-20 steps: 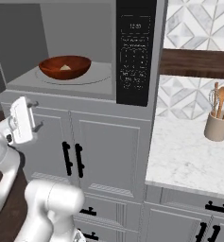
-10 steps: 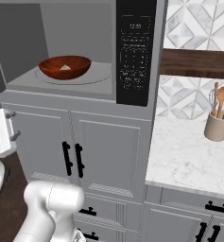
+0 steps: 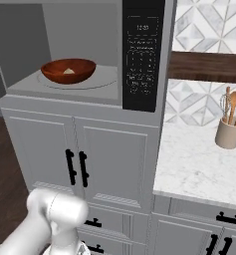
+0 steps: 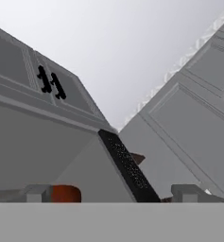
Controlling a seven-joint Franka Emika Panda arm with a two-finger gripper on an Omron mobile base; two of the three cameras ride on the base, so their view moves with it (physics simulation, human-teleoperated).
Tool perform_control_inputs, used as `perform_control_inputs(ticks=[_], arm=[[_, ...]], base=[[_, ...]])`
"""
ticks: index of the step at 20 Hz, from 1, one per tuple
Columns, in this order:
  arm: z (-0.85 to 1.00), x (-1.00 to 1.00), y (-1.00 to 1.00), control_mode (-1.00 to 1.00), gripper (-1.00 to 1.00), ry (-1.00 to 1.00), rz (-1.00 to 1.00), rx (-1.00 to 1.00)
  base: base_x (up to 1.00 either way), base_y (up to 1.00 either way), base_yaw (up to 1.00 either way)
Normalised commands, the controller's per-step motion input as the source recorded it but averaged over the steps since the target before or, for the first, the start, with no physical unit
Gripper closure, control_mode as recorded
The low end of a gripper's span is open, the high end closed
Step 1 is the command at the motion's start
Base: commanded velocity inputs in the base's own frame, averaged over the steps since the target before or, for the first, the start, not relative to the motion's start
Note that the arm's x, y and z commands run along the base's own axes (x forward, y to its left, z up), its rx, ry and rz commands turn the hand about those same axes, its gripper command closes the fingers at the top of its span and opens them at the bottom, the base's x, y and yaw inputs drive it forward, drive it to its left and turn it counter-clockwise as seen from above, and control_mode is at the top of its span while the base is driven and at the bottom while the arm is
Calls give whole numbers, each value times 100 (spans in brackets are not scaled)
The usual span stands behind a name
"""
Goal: Pick the garlic from the sink and place it in the bowl. Then pick the bowl and place it in the microwave. Then close the microwave door and press the start button.
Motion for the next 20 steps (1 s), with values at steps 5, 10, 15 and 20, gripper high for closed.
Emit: perform_control_inputs(ticks=[5, 10, 15, 20], arm=[[-19, 0, 100, -100, -100, -6, 3, 0], [-2, -2, 89, -100, -100, -2, 1, 0], [35, -27, 49, -100, -100, -7, 0, 0], [35, -52, 6, -100, -100, -14, 0, 3]], base=[[0, 0, 0], [0, 0, 0], [0, 0, 0], [0, 0, 0]])
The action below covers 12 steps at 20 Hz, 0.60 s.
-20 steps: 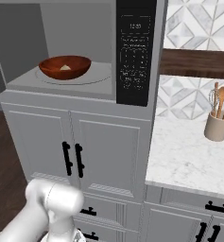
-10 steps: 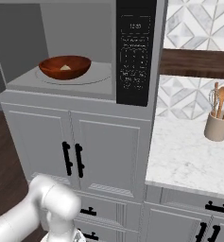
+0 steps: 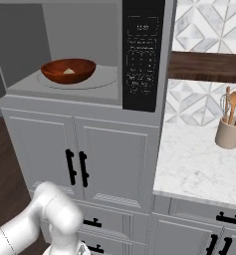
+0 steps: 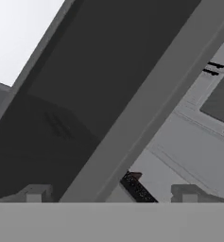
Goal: Pick the garlic from the sink and place it in the bowl. Then pick the bowl and place it in the microwave. Then close the microwave door and press the start button.
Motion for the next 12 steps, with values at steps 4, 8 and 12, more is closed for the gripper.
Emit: perform_control_inputs(ticks=[4, 8, 12], arm=[[24, -53, -11, -100, -100, -19, 0, 11], [40, -43, -26, -100, -100, -18, 0, 12], [40, -30, -40, -100, -100, -15, 4, 10]], base=[[0, 0, 0], [0, 0, 0], [0, 0, 0]])
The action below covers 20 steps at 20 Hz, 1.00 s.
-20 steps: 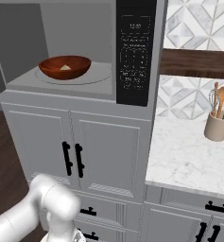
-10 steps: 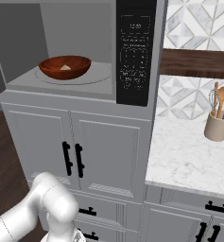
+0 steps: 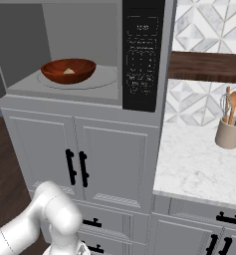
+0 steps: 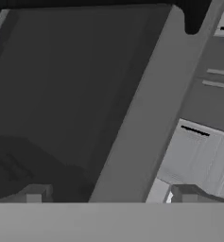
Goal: Pick the garlic from the sink and place it in the bowl. Then pick the bowl and place it in the microwave. Then close the microwave door and press the start button.
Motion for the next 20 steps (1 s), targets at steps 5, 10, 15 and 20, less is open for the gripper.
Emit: perform_control_inputs(ticks=[5, 10, 15, 20], arm=[[15, -13, -66, -100, -100, -11, 12, 11], [0, -1, -83, -100, -100, -3, 21, 15], [0, 0, -85, -100, -100, 0, 35, 21], [0, 24, -77, -100, -100, 0, 46, 29]], base=[[0, 0, 0], [0, 0, 0], [0, 0, 0], [0, 0, 0]])
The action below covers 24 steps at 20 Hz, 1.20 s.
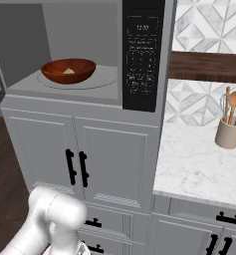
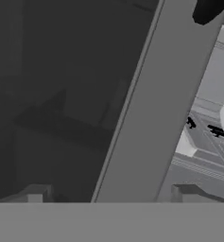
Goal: Pick the garlic from the sink and place it in the bowl. Then pick the bowl and place it in the microwave. Then close the microwave door and press the start button.
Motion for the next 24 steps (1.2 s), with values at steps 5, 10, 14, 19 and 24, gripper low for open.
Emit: perform_control_inputs(ticks=[5, 10, 14, 19, 24], arm=[[0, 69, -66, -100, -100, 0, 49, 32], [0, 99, -41, -100, -100, 0, 53, 30], [0, 98, -41, -100, -100, 1, 54, 27], [2, 94, -40, -100, -100, 5, 47, 22], [21, 84, -12, -100, -100, 7, 36, 17]], base=[[0, 0, 0], [0, 0, 0], [0, 0, 0], [0, 0, 0], [0, 0, 0]])
